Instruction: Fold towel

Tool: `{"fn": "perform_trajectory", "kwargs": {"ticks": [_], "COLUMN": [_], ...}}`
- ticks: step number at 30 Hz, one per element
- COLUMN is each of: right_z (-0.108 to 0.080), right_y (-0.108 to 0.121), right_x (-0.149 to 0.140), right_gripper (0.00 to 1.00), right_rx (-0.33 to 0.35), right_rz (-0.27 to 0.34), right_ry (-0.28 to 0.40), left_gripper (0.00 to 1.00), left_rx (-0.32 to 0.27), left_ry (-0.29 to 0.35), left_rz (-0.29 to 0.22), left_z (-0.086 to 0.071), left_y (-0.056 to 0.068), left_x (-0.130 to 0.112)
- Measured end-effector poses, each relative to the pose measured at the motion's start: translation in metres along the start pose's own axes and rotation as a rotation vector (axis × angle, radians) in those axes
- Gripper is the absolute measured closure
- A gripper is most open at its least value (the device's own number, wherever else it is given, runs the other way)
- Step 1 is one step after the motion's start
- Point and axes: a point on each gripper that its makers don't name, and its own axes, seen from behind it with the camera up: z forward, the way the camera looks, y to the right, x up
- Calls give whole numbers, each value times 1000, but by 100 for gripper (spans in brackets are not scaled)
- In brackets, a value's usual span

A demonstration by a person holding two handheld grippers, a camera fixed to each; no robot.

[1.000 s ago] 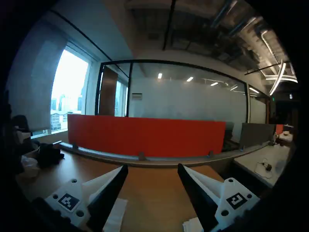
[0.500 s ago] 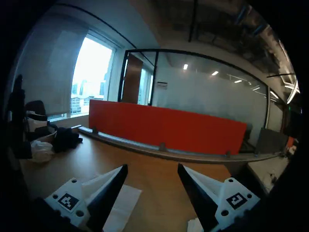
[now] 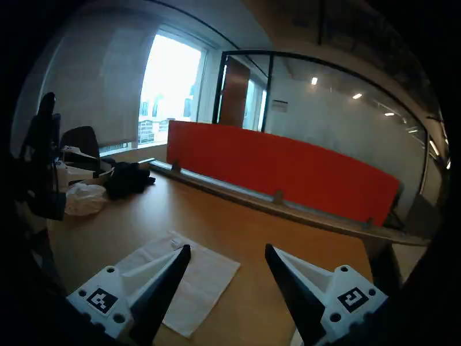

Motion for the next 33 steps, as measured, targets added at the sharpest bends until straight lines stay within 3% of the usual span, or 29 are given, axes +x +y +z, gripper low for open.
{"fn": "perform_trajectory", "kwargs": {"ticks": [17, 33], "right_z": [15, 31], "right_y": [-32, -51], "right_x": [-68, -149], "right_gripper": [0, 0], "right_rx": [75, 112], "right_rz": [-13, -4], "right_ry": [-108, -232], "left_gripper": [6, 6], "left_rx": [-34, -90], "left_ry": [-91, -209], "left_rz": [11, 54], "left_z": [5, 24], "left_y": [20, 41], "left_x": [-71, -145]}}
